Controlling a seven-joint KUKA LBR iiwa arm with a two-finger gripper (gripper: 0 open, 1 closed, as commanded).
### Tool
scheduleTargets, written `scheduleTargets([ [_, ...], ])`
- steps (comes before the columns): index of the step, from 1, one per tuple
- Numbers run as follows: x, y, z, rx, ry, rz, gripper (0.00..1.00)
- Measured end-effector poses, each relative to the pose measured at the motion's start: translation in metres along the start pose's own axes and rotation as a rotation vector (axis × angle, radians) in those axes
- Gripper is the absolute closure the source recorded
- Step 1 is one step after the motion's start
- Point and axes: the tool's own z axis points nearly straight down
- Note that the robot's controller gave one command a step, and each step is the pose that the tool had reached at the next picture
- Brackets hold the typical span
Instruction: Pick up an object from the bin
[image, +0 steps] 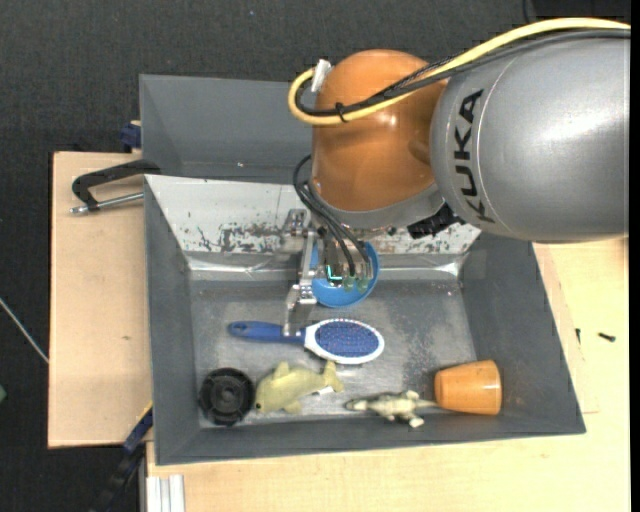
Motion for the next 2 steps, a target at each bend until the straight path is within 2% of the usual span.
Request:
scheduleTargets([
  [1,0.012,-0.040,0.100,0.002,-0.003,-0.444,0.00],
  [2,-0.018,-0.092,0.158,0.003,-0.005,-0.652,0.00],
])
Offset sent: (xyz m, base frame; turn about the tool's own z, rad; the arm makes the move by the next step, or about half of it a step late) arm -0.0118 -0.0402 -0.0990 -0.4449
